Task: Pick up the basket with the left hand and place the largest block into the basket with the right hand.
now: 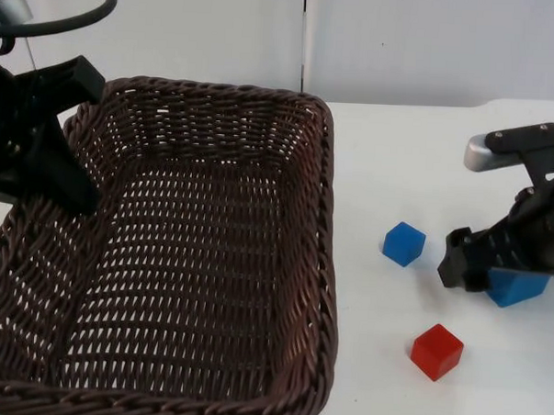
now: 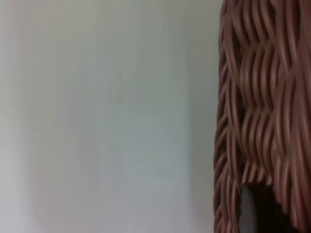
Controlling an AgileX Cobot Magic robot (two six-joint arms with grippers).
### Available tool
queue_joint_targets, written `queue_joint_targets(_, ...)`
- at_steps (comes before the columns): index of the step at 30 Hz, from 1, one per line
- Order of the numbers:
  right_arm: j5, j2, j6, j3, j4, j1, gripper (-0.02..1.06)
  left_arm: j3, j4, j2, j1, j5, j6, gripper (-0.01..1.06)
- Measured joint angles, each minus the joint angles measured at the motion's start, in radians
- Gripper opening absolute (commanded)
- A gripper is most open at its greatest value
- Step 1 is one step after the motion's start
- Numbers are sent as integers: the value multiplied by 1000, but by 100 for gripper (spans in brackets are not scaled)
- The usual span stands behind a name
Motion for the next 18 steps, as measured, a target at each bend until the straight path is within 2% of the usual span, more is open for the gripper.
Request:
queue_joint_targets(1, 2, 0, 0, 0, -5, 0, 96, 0, 0, 0, 0, 0, 0, 0)
queue_joint_targets(2, 2, 0, 0, 0, -7, 0, 90, 0, 0, 0, 0, 0, 0, 0)
queue_joint_targets(3, 2, 0, 0, 0, -7, 0, 75, 0, 0, 0, 0, 0, 0, 0)
queue_joint_targets(5, 4, 0, 0, 0, -7, 0, 54, 0, 0, 0, 0, 0, 0, 0)
queue_joint_targets(6, 4, 0, 0, 0, -7, 0, 54, 0, 0, 0, 0, 0, 0, 0)
queue_joint_targets(7, 6, 0, 0, 0, -7, 0, 48, 0, 0, 0, 0, 0, 0, 0)
queue_joint_targets(8, 8, 0, 0, 0, -7, 0, 30, 0, 0, 0, 0, 0, 0, 0)
queue_joint_targets(9, 8, 0, 0, 0, -7, 0, 19, 0, 0, 0, 0, 0, 0, 0)
queue_joint_targets(10, 13, -2, 0, 0, -7, 0, 19, 0, 0, 0, 0, 0, 0, 0)
queue_joint_targets(12, 40, -29, 0, 0, -11, 0, 0, 0, 0, 0, 0, 0, 0, 0)
queue_joint_targets(18, 106, -183, 0, 0, -11, 0, 0, 0, 2, 0, 0, 0, 0, 0)
